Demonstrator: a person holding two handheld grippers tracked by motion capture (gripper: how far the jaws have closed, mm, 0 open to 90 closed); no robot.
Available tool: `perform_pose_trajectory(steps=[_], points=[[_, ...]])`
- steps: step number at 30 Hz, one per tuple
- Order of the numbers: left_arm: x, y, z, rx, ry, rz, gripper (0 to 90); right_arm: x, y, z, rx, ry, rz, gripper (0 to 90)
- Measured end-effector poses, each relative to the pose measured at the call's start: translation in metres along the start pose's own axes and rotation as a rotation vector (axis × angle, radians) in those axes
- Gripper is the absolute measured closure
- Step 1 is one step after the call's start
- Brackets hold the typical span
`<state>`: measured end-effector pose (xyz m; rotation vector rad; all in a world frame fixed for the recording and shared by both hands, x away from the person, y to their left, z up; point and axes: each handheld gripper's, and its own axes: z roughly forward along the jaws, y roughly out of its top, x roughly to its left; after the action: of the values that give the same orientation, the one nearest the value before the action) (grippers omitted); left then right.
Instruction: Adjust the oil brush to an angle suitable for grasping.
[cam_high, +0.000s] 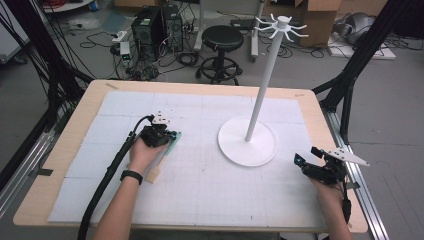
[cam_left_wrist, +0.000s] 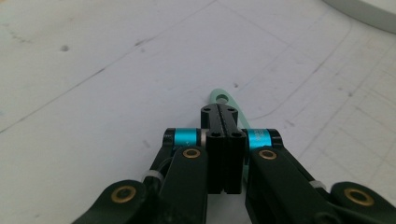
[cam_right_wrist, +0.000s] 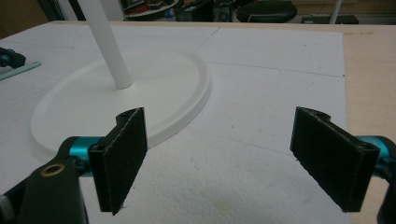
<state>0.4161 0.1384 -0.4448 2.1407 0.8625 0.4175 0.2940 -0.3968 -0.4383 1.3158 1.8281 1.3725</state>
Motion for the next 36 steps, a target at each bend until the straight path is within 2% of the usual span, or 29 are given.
perform_pose_trajectory(steps=[1,5,9,12,16,21,23,25,26,27,31,32,33,34,36], points=[[0.0,0.0,0.0,0.0,0.0,0.0,89.9,0.0,0.0,0.0,0.0,0.001,0.001,18.4],[-0.016,0.008,0.007,0.017,-0.033,0.06,89.9,-0.001,0.0,0.0,0.002,0.001,-0.007,18.9],[-0.024,0.012,0.011,0.021,-0.051,0.083,90.0,0.0,0.0,0.0,0.002,0.003,-0.002,19.1],[-0.032,0.014,0.012,0.021,-0.085,0.096,89.9,0.0,0.0,0.0,0.002,0.004,-0.003,19.2],[-0.044,0.016,0.013,0.027,-0.107,0.139,89.9,0.0,0.0,0.0,0.002,0.005,-0.003,19.4],[-0.047,0.016,0.013,0.033,-0.125,0.16,89.9,0.0,0.0,0.0,0.003,0.0,-0.007,19.6],[-0.046,0.016,0.013,0.033,-0.127,0.157,89.1,0.0,0.0,0.001,0.002,0.002,-0.012,19.5],[-0.045,0.017,0.012,0.027,-0.123,0.142,85.9,-0.001,0.0,0.001,0.003,0.001,-0.013,19.5],[-0.045,0.017,0.011,0.026,-0.123,0.136,80.5,-0.001,0.0,0.0,0.003,0.001,-0.012,19.5],[-0.043,0.017,0.009,0.025,-0.121,0.132,80.5,-0.001,0.0,0.0,0.003,0.001,-0.012,19.5],[-0.039,0.019,-0.002,0.011,-0.122,0.096,59.2,-0.001,0.0,0.0,0.0,0.004,-0.004,19.6],[-0.038,0.019,-0.006,0.0,-0.117,0.093,48.0,-0.001,0.0,0.0,0.0,0.002,-0.012,19.6],[-0.038,0.019,-0.011,-0.02,-0.104,0.091,48.0,-0.001,0.0,0.0,0.0,0.002,-0.012,19.6],[-0.037,0.018,-0.016,-0.038,-0.093,0.096,43.8,-0.001,0.0,0.001,0.001,0.002,-0.011,19.5],[-0.035,0.016,-0.027,-0.081,-0.09,0.079,38.4,-0.001,0.0,0.001,0.002,0.002,-0.017,19.6]])
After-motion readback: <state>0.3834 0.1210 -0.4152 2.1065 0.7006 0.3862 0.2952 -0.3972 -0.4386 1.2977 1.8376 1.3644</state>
